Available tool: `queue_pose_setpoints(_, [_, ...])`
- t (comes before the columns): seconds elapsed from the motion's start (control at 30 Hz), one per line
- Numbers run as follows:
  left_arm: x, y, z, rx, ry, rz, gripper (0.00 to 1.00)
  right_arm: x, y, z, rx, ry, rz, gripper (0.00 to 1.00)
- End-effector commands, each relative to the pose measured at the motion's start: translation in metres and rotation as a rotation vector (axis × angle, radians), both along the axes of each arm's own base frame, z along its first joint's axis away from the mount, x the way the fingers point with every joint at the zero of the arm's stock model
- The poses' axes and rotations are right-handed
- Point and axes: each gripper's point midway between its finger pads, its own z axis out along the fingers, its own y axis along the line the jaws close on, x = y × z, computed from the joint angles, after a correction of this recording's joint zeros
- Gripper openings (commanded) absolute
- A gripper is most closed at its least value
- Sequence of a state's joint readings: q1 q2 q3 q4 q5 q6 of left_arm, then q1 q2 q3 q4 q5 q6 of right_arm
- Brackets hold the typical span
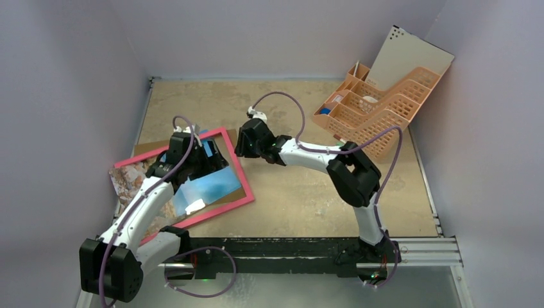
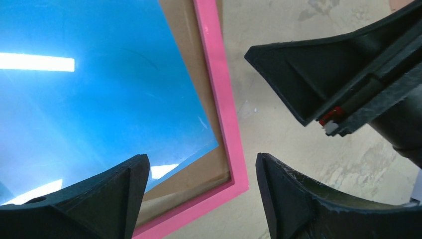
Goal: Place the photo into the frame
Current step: Pick up the photo frame from the corner of the board.
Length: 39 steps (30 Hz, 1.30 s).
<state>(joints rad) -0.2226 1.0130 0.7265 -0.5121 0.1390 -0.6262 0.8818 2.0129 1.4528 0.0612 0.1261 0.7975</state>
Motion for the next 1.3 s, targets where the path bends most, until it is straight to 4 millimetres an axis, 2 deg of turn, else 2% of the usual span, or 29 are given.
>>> queue_pose_setpoints(0.0, [0.005,0.008,-0.008,-0.005,-0.009,0.086,0.81,-0.008,-0.014,-0.028,-0.232,-0.042,0.056,0.46])
queue_pose_setpoints(0.13, [0.004,0.011,-0.017,-0.014,0.006,0.13,0.8,-0.026,-0.017,-0.044,-0.339,-0.05,0.094,0.5])
queue_pose_setpoints(0.37, [0.015,0.01,-0.015,-0.041,-0.024,0.174,0.8,-0.048,-0.03,-0.05,-0.426,-0.067,0.111,0.5])
queue_pose_setpoints(0.6, [0.047,0.004,-0.014,-0.077,-0.058,0.213,0.8,-0.071,-0.031,-0.053,-0.42,-0.049,0.171,0.5])
queue_pose_setpoints(0.73, [0.071,-0.001,-0.015,-0.092,-0.074,0.227,0.8,-0.085,-0.029,-0.061,-0.417,-0.024,0.209,0.44])
queue_pose_setpoints(0.87, [0.088,-0.002,-0.019,-0.074,-0.075,0.228,0.81,-0.09,-0.031,-0.064,-0.418,-0.019,0.21,0.42])
queue_pose_setpoints(1.03, [0.097,-0.008,-0.024,-0.089,-0.07,0.207,0.81,-0.09,-0.03,-0.06,-0.424,-0.039,0.213,0.5])
queue_pose_setpoints(1.27, [0.105,-0.01,-0.021,-0.114,-0.075,0.228,0.81,-0.088,-0.033,-0.064,-0.523,-0.07,0.188,0.43])
